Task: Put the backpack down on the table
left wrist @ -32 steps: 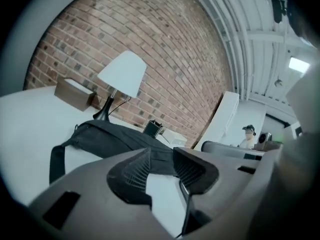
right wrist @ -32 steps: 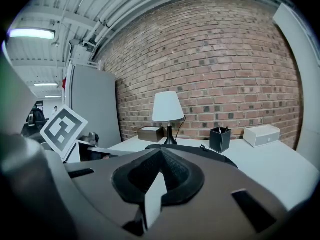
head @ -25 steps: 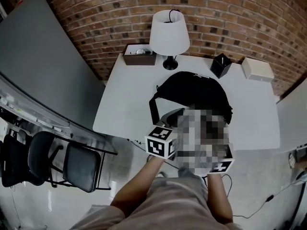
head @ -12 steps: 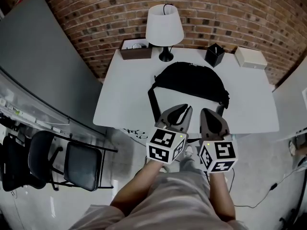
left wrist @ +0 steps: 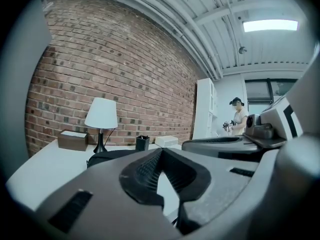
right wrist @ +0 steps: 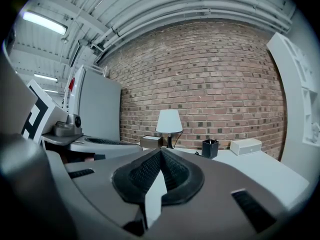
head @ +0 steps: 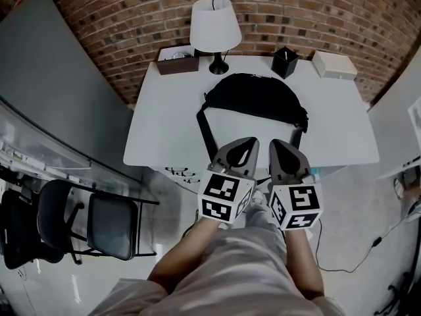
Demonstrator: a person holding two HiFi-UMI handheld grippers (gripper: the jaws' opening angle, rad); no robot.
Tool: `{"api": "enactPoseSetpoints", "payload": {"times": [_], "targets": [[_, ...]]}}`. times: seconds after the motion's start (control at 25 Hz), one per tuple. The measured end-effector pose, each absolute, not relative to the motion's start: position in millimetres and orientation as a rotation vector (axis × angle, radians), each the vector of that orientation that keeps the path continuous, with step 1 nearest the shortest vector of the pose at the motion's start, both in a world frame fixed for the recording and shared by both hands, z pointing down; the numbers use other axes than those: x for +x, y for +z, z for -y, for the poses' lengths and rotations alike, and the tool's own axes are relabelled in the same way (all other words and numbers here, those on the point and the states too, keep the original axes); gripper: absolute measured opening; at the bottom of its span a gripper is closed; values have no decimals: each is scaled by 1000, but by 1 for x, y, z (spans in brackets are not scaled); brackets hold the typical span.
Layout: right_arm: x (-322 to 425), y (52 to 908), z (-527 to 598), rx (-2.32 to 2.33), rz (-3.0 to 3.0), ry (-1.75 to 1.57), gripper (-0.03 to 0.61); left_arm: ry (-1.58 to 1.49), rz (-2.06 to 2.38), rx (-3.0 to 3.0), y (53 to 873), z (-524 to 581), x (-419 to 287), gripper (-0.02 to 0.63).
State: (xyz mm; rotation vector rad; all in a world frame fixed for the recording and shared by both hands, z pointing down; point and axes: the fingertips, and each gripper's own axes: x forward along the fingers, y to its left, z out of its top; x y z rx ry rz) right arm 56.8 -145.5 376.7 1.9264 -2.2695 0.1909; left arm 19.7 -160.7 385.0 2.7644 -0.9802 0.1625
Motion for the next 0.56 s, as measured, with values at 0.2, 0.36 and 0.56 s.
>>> {"api": "enactPoseSetpoints", "payload": {"times": [0.2, 0.36, 0.56], "targets": [[52, 377, 145, 1929, 2268, 189, 0, 163, 976, 2772, 384, 158, 16, 5], [47, 377, 147, 1920, 2272, 180, 0, 162, 980, 2768, 387, 159, 11, 5], [42, 381, 150, 1908, 2276, 178, 0, 162, 987, 2756, 391, 164, 5, 5]]}}
